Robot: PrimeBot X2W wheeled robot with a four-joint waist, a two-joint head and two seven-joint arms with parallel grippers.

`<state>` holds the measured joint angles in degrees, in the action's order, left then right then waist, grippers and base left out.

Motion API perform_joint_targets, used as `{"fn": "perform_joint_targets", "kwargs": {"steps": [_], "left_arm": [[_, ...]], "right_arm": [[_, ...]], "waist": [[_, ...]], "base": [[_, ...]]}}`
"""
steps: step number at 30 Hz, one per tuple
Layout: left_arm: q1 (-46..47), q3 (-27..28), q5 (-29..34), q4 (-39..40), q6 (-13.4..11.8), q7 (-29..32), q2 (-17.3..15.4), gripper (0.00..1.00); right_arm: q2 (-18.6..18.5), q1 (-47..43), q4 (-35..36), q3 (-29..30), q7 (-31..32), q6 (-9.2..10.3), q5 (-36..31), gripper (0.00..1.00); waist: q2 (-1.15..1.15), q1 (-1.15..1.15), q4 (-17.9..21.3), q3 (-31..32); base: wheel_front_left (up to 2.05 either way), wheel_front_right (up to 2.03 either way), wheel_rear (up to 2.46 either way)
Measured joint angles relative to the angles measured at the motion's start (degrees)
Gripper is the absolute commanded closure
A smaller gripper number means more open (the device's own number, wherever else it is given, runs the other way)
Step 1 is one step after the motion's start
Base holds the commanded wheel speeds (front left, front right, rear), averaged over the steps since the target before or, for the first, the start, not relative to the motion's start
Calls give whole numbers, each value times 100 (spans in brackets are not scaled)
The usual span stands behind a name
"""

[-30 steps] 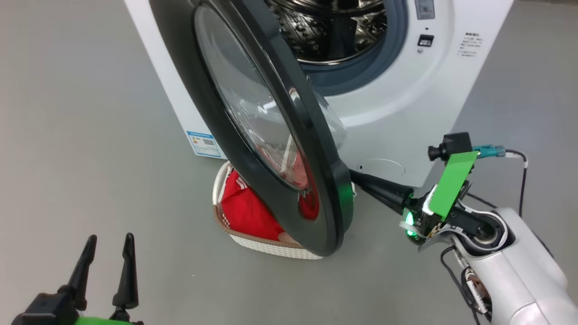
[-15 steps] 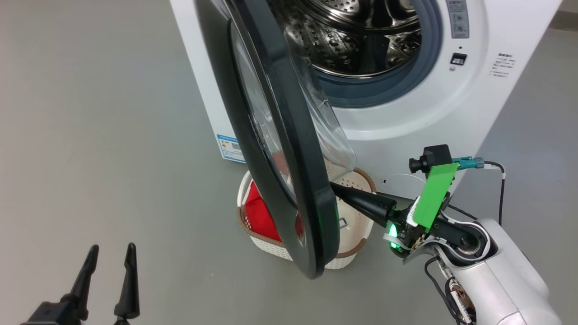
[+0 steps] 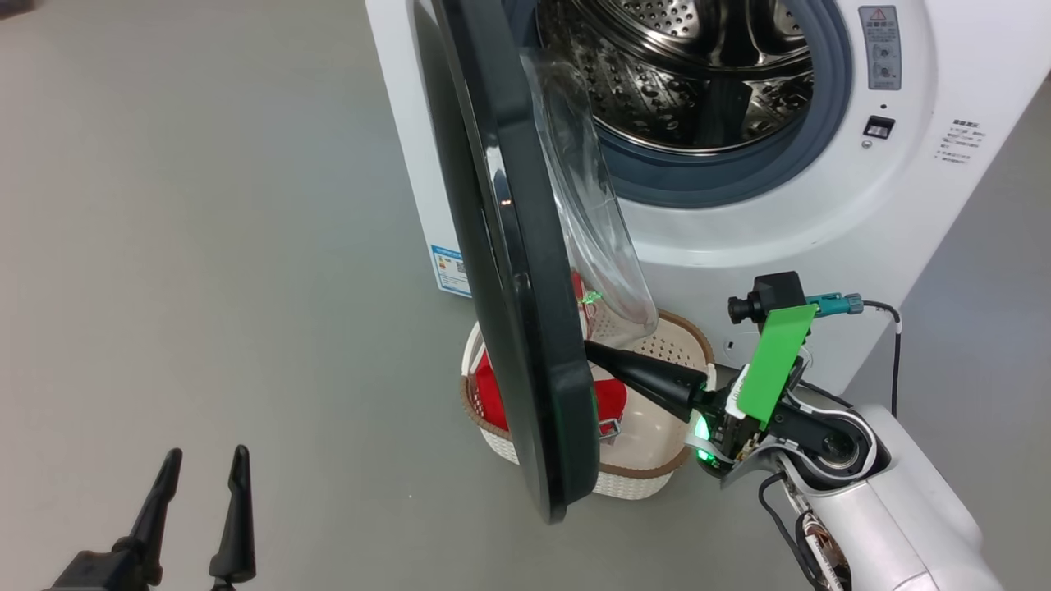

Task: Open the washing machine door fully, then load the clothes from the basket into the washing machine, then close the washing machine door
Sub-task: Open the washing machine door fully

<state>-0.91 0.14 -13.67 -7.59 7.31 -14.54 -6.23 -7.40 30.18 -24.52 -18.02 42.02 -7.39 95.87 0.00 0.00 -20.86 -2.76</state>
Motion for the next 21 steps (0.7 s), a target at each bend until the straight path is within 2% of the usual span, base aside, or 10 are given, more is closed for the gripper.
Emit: {"fn": "perform_joint_targets", "kwargs": {"steps": [21], "left_arm": [[-24,-14,44,0,0,0,0,0]], "right_arm": [[172,-84,-87,58,153,0,-65,100]], "waist": [[0,0,-89,52]], "base": [[0,0,0]]}}
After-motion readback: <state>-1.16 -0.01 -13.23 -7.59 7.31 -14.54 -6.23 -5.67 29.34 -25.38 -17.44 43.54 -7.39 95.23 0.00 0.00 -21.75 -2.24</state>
